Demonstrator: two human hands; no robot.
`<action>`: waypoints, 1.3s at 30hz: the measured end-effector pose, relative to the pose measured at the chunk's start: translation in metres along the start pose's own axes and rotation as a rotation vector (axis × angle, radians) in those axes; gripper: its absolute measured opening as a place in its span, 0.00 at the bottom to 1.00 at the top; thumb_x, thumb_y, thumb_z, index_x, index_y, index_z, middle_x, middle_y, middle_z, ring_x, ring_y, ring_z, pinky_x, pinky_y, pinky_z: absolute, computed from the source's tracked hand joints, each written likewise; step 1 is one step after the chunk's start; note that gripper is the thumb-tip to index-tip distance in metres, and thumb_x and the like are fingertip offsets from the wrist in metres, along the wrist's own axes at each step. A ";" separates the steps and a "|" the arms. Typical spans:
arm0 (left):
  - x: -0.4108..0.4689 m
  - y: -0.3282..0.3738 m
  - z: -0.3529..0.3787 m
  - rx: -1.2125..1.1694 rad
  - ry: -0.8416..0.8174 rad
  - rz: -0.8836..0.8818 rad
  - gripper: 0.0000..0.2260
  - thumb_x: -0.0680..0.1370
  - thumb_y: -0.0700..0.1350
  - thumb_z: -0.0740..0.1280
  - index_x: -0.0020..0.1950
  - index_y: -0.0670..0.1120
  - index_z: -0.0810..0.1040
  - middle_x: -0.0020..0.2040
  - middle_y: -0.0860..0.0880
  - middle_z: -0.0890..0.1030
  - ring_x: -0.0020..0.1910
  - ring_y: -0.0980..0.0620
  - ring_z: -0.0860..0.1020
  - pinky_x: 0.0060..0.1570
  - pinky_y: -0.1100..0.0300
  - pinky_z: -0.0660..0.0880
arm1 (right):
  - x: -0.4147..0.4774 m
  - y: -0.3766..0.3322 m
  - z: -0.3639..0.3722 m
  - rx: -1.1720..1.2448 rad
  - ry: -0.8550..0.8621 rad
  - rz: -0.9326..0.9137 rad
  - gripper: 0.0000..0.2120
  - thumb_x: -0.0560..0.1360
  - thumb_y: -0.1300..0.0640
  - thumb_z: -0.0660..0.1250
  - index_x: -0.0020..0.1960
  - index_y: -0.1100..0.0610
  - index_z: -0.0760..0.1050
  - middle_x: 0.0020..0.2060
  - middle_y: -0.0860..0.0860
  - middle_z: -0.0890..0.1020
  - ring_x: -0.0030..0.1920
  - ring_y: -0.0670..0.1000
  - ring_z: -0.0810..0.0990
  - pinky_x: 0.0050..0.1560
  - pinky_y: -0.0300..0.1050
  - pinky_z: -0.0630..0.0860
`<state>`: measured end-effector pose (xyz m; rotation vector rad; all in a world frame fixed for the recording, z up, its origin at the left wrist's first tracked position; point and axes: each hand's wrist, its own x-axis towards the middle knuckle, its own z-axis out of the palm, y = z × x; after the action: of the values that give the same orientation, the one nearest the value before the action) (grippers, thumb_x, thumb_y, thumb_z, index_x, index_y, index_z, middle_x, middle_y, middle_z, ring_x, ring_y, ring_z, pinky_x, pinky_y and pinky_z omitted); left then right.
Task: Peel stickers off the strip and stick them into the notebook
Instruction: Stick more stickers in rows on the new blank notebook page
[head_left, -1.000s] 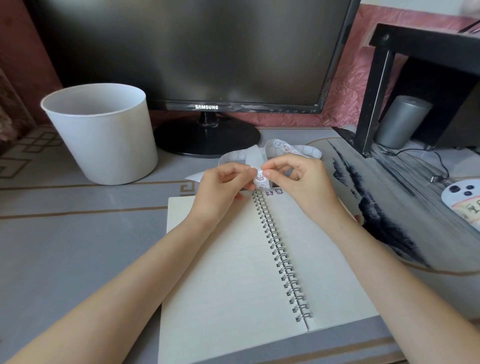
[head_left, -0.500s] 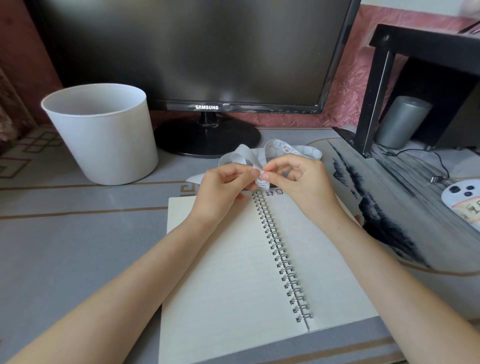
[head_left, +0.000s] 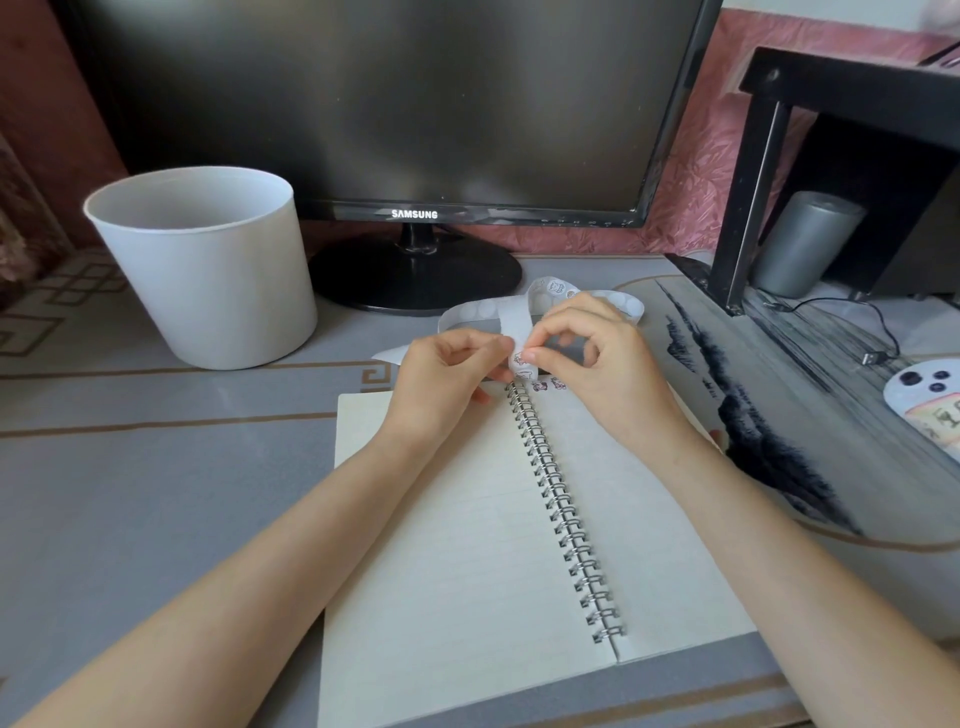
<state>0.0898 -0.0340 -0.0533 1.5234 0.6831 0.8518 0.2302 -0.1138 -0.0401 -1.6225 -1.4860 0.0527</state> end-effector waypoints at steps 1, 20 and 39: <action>0.000 -0.001 0.000 -0.009 0.005 -0.005 0.07 0.77 0.43 0.67 0.43 0.41 0.81 0.37 0.47 0.83 0.37 0.58 0.80 0.31 0.69 0.72 | 0.000 0.000 0.000 -0.021 -0.007 -0.025 0.02 0.70 0.58 0.74 0.40 0.55 0.80 0.42 0.46 0.76 0.40 0.40 0.71 0.40 0.29 0.63; 0.003 -0.002 -0.001 -0.109 0.058 -0.023 0.07 0.78 0.39 0.65 0.45 0.37 0.80 0.40 0.45 0.81 0.35 0.58 0.79 0.33 0.67 0.75 | 0.003 0.015 -0.038 0.191 -0.134 0.657 0.03 0.72 0.61 0.72 0.44 0.60 0.80 0.33 0.52 0.81 0.23 0.39 0.70 0.24 0.28 0.64; 0.003 -0.002 -0.001 -0.074 0.064 -0.031 0.08 0.78 0.40 0.66 0.46 0.35 0.80 0.38 0.46 0.81 0.34 0.59 0.79 0.36 0.66 0.77 | 0.003 0.033 -0.028 0.031 -0.155 0.586 0.03 0.70 0.57 0.73 0.40 0.55 0.80 0.34 0.50 0.82 0.29 0.42 0.73 0.35 0.40 0.67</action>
<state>0.0910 -0.0309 -0.0554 1.4208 0.7122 0.8956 0.2722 -0.1227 -0.0425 -2.0135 -1.0646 0.5348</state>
